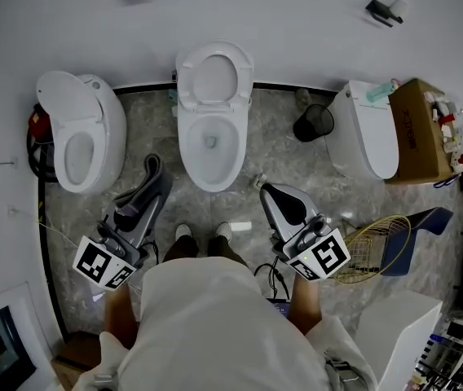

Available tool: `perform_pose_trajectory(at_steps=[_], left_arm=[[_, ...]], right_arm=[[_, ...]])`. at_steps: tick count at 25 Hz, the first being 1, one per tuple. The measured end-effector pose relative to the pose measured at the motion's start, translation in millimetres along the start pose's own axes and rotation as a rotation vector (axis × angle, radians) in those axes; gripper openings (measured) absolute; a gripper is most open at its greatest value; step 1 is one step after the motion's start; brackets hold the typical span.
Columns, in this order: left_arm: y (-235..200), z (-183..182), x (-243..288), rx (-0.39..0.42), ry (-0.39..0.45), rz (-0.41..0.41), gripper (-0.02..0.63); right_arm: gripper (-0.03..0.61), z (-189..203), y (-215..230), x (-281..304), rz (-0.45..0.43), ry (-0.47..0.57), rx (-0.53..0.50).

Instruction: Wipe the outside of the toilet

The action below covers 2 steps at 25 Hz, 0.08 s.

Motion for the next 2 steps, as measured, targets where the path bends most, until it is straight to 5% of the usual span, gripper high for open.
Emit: perform_pose_trajectory(at_steps=[2], left_arm=[[-2.9,-1.8,-0.7,0.001,0.004,-0.007,0.038]], right_arm=[[-0.005,0.7,0.2,1.6,0.000,-0.002,0.002]])
Point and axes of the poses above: the fingertips, and each gripper's own axes: x forward along the fingers, y to its right, z out of its underside, the point moved 9 cm from there along -x, backward along the fingers, and after that the axes turned 12 degrees about -x, right-handed, at the moved point
